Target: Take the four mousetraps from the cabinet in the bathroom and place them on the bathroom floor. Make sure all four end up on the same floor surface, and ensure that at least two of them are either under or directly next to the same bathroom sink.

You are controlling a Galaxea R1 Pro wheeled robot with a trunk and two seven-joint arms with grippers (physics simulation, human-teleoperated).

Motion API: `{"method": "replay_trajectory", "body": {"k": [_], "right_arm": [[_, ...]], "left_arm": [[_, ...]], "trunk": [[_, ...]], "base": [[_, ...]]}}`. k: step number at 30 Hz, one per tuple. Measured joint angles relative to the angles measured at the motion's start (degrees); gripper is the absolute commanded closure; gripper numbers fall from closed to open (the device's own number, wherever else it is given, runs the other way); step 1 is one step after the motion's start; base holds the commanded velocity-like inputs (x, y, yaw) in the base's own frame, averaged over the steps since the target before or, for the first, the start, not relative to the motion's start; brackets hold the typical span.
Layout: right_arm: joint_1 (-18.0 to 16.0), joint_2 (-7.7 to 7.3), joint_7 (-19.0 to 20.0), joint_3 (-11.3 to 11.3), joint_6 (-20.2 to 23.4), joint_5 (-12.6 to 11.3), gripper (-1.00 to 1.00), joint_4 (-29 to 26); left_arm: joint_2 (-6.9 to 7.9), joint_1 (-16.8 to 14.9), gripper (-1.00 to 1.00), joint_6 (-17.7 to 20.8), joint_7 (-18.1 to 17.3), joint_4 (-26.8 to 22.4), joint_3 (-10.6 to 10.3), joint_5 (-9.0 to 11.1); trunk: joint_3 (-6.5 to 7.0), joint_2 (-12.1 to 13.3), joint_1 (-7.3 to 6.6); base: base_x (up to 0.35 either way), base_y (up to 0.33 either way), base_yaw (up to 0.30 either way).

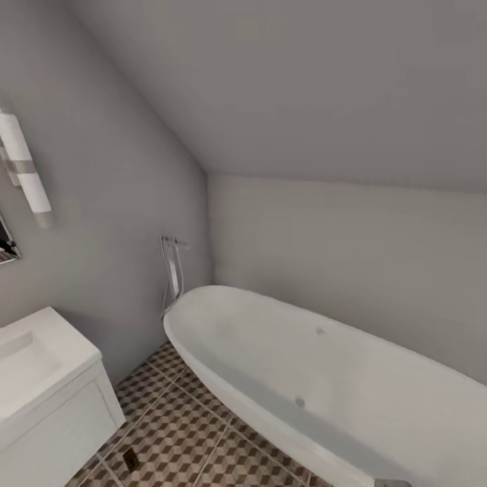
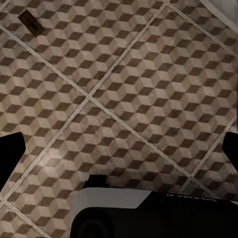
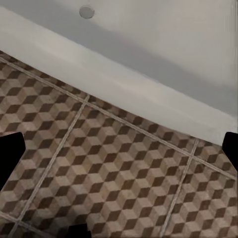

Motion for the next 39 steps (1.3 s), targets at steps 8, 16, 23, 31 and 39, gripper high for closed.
{"method": "replay_trajectory", "body": {"k": [8,16,23,31,39], "right_arm": [[0.0,0.14,0.05,0.01,0.0,0.03,-1.0,-0.01],[0.0,0.2,0.05,0.01,0.0,0.03,-1.0,-0.01],[0.0,0.2,0.06,0.01,0.0,0.03,-1.0,-0.01],[0.0,0.2,0.05,0.01,-0.07,0.03,-1.0,-0.01],[0.0,0.19,0.05,-0.02,-0.11,-0.01,-1.0,-0.06]], "left_arm": [[0.0,0.0,-1.0,-0.01,0.0,0.0,-0.01,0.0],[-0.07,0.0,-1.0,-0.12,-0.01,-0.02,-0.02,0.08],[-0.57,0.0,-1.0,-0.45,-0.01,-0.08,0.04,0.24],[-0.51,0.0,-1.0,-0.52,0.09,-0.09,0.01,-0.03],[-0.59,0.0,-1.0,-0.82,0.21,-0.27,-0.15,-0.05]], "trunk": [[0.0,0.0,0.0],[0.0,0.0,0.0],[0.0,0.0,0.0],[0.0,0.0,0.0],[0.0,0.0,0.0]], "base": [[0.0,0.0,-0.279],[0.0,0.0,-0.28],[0.0,0.0,-0.28],[0.0,0.0,-0.28],[0.0,0.0,-0.28]]}}
